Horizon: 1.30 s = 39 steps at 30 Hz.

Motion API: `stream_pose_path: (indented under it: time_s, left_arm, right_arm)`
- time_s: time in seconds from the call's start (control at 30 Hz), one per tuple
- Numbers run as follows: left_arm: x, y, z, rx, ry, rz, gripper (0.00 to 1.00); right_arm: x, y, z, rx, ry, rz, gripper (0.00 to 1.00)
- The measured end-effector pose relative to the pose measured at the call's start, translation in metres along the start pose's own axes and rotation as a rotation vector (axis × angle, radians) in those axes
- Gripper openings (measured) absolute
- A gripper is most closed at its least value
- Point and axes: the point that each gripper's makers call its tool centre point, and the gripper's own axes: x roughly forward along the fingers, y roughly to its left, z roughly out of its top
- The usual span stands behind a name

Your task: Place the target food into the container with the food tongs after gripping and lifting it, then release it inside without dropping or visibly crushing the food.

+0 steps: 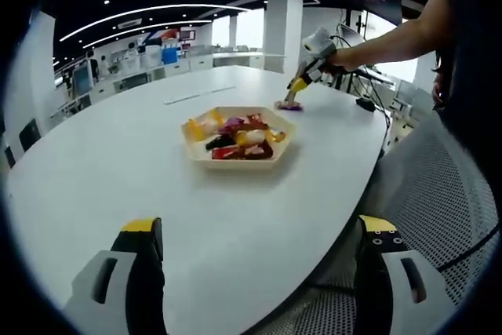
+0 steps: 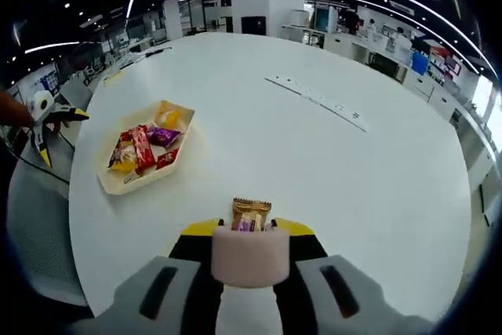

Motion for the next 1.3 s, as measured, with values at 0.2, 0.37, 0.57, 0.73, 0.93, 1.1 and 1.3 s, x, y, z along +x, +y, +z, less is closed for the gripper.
stream_pose_path:
  time_s: [0.2, 0.37, 0.57, 0.73, 0.93, 1.1, 1.3]
  left_arm:
    - [0.000, 0.002, 0.001, -0.003, -0.009, 0.006, 0.99]
    - [0.000, 0.000, 0.000, 0.003, -0.001, 0.000, 0.99]
    - [0.001, 0.000, -0.003, 0.007, 0.010, -0.001, 0.99]
    - [0.000, 0.000, -0.001, 0.005, 0.005, 0.004, 0.99]
    - [0.000, 0.000, -0.001, 0.009, 0.004, 0.002, 0.99]
    - [0.000, -0.001, 0.000, 0.008, 0.001, 0.000, 0.99]
    - [0.000, 0.000, 0.002, -0.003, -0.015, -0.002, 0.99]
  right_arm:
    - [0.004, -0.001, -0.005, -0.018, 0.054, -0.062, 0.20]
    - [0.006, 0.006, 0.002, 0.005, 0.065, -0.054, 0.17]
    - [0.003, 0.015, 0.016, 0.075, 0.042, -0.032, 0.16]
    - [-0.001, 0.012, 0.021, 0.062, 0.029, -0.043, 0.16]
    - [-0.006, 0.010, 0.027, 0.070, 0.019, -0.048, 0.17]
    - [-0.008, 0.010, 0.029, 0.074, 0.019, -0.047, 0.17]
    - [-0.012, 0.013, 0.033, 0.060, 0.024, -0.045, 0.17]
